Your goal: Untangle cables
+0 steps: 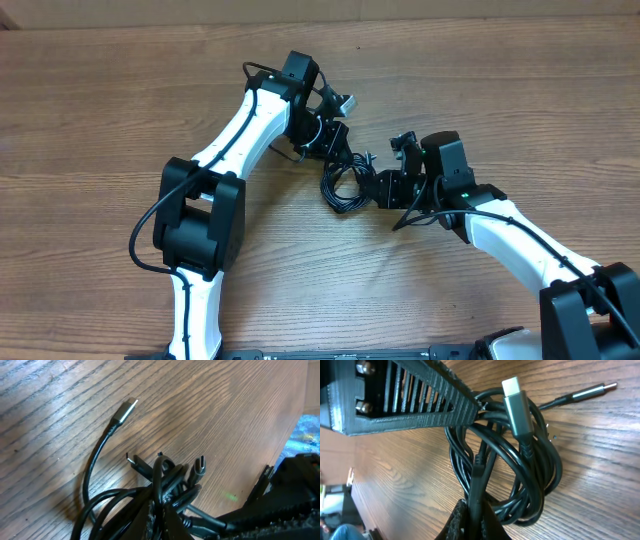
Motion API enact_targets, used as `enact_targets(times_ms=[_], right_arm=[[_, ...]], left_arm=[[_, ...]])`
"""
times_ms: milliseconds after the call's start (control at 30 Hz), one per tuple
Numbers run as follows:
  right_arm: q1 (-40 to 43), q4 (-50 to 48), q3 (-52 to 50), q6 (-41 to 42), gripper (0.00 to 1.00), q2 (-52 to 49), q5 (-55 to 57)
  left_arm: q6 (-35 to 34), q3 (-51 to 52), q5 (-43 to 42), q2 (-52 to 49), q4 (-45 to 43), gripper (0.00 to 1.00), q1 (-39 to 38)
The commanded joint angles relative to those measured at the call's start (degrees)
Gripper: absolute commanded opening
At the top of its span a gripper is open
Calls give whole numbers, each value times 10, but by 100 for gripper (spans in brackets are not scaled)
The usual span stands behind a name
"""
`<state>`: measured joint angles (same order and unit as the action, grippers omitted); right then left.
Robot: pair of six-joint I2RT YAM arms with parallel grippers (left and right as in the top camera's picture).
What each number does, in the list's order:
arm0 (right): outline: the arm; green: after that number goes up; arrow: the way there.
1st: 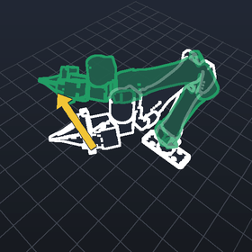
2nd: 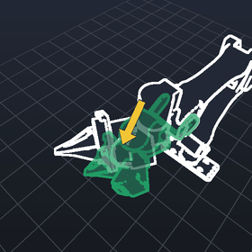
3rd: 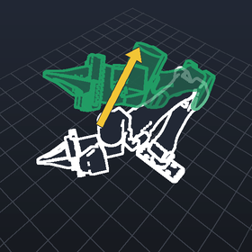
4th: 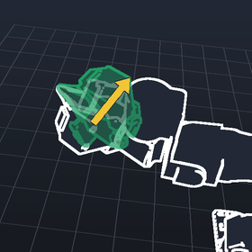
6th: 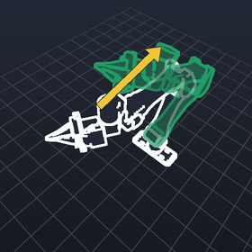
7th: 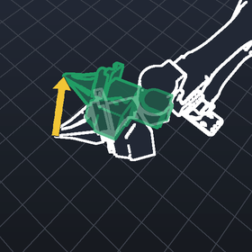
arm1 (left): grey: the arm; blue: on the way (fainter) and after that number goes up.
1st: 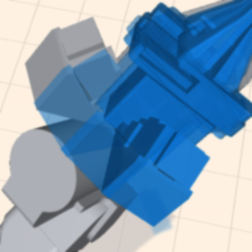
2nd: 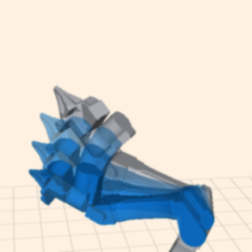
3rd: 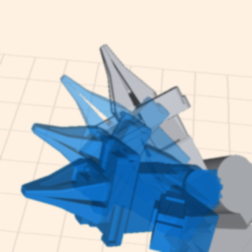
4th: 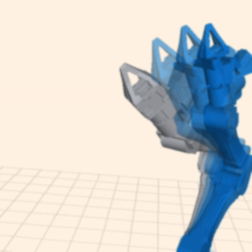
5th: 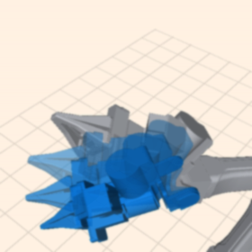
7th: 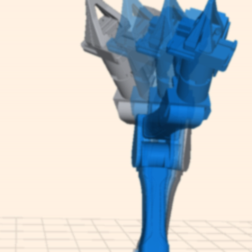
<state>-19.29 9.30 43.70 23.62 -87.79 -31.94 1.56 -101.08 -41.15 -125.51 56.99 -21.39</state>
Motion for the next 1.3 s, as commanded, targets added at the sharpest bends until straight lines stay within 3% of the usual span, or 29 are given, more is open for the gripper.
enact_targets(times_ms=[0, 67, 300, 600, 800, 867, 900, 1067, 1133, 1267], right_arm=[[-41, -13, 17, 66, 4, 16, 57], [-71, -11, 17, 108, 4, 12, 132], [-115, -42, 17, 208, 4, -42, 241], [-116, -185, 17, 287, 4, -134, 271], [-118, -200, 17, 291, 5, -171, 277], [-118, -193, 17, 314, 13, -180, 280], [-118, -193, 17, 322, 24, -186, 280], [-118, -193, 17, 322, 55, -186, 272], [-118, -193, 17, 322, 62, -184, 258], [-118, -170, 17, 321, 65, -162, 253]], left_arm=[[-23, -14, -7, 21, -1, 4, -4], [-48, -14, -7, 21, -1, 4, -4], [-106, -14, -9, 21, -1, 4, -4], [-145, -14, -23, 21, 12, 4, -5], [-145, -14, -83, 21, 13, 4, -4], [-150, -14, -103, 21, 12, 4, -3], [-158, -14, -114, 21, 11, 4, -1], [-158, -14, -97, 21, 12, 4, 11], [-158, -14, -71, 21, 12, 5, 19], [-158, -14, 1, 21, 12, 9, 40]])
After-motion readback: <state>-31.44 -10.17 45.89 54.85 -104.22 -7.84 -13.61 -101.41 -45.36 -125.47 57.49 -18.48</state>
